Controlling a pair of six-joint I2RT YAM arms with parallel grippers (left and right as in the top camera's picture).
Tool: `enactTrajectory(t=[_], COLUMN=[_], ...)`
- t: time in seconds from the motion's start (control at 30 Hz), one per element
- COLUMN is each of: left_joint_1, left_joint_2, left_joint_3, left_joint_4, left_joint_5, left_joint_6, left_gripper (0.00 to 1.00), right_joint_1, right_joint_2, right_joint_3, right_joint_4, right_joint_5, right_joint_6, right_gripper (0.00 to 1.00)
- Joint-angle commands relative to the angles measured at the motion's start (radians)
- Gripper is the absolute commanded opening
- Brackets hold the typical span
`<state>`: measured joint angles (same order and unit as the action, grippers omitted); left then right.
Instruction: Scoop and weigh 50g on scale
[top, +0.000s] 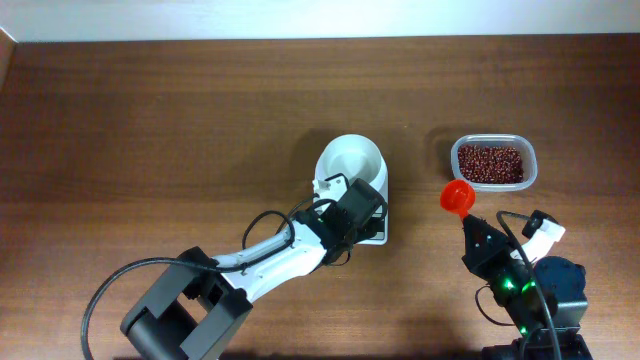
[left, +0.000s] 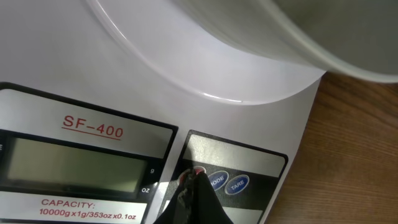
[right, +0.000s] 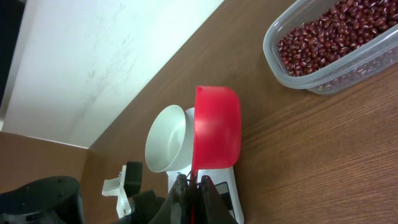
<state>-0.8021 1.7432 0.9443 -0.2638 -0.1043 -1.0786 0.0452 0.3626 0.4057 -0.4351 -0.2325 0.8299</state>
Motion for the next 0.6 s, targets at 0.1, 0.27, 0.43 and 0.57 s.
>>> enactTrajectory(t=[0.1,0.27,0.43,0.57], left_joint_1=[-0.003,-0.020,-0.020,-0.020], left_joint_2=[0.009,0.044,0.058,0.058], left_joint_3=[0.005,0.005,0.005,0.005], left_joint_4=[0.003,0.035,0.043,0.016], left_joint_5=[-0.020,-0.017,-0.022,-0.025], left_joint_6=[-0.005,-0.005,-0.005,-0.006], left_gripper=[0.00,0.00,0.00,0.00], right_joint_1=[-0.008,-0.008,-0.008,-0.008], right_joint_2=[-0.008,-0.008,-0.008,-0.008], right_joint_3=[0.012,0.012,0.012,0.012], right_joint_4=[0.004,0.004,0.004,0.004], right_joint_5=[0.009,0.009,0.009,0.009], right_joint_6=[-0.014,-0.014,-0.014,-0.014], right_gripper=[0.04,0.04,0.04,0.04])
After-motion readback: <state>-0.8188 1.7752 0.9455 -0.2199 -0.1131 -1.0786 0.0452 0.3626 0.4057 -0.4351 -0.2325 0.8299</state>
